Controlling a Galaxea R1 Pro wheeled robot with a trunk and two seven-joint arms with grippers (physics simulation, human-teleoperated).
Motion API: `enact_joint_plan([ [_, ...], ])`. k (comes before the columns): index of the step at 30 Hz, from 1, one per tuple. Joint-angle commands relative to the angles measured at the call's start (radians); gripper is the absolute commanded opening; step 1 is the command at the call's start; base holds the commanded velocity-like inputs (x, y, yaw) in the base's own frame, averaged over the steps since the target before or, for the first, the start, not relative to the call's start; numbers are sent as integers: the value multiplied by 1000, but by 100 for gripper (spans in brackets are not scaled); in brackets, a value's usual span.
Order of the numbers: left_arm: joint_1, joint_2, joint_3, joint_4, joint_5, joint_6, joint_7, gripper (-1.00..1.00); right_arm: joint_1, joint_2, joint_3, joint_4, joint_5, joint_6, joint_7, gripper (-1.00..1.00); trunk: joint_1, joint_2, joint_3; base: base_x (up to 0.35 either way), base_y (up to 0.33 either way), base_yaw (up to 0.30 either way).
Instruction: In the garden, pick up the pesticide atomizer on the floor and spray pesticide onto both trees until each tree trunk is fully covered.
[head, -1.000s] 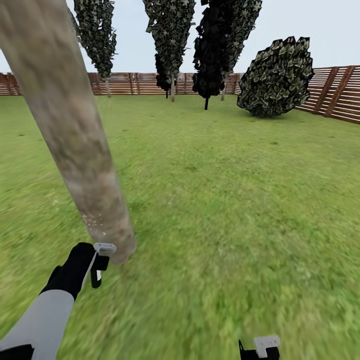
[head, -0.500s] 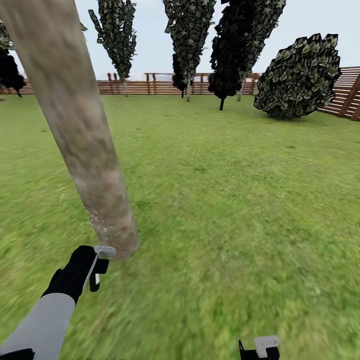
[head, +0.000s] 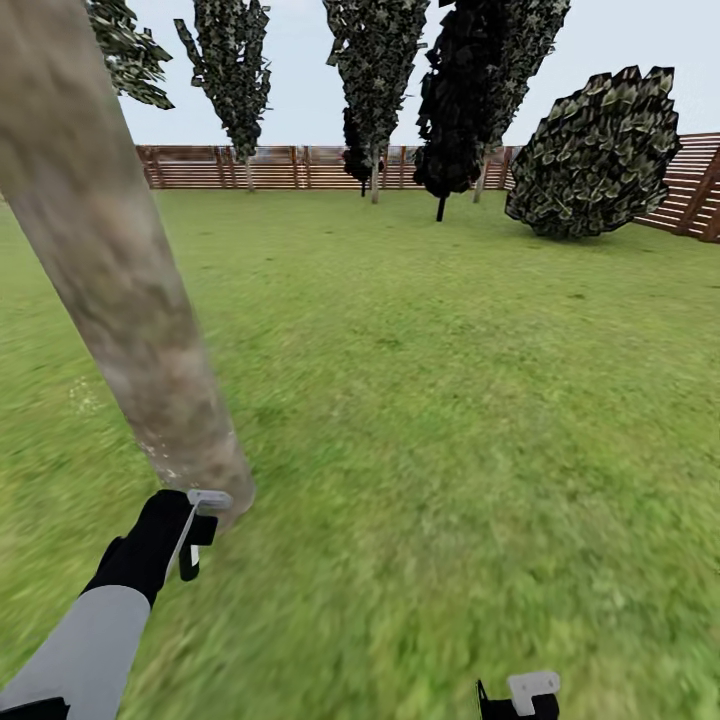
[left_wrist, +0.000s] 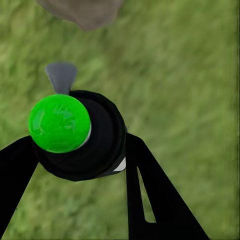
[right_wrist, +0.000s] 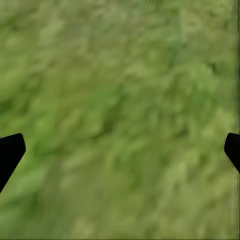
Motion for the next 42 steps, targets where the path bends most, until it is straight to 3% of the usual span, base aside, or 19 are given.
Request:
enact_joint_plan([
  [1,-1,0,2,-2,-11,4,-10,-100,0,0,8,0,-2,-1,-6,100,0,0,-1,50,-266,5],
  [12,-1,0,1,-3,-11,4,-10,-100,0,0,10,0,-2,-1,-6,100,0,0,-1,18,-274,191],
  [28,-1,0,1,-3,-11,5,-10,-100,0,0,10,0,-2,-1,-6,100,0,0,-1,182,-236,64],
  [36,-1,2,-1,-7,-11,5,-11,-100,0,0,11,0,-2,-1,-6,100,0,0,-1,102,-222,244],
  [42,-1,8,49,-33,-11,5,-12,-100,0,0,11,0,-2,-1,-6,100,0,0,-1,-163,-29,278],
])
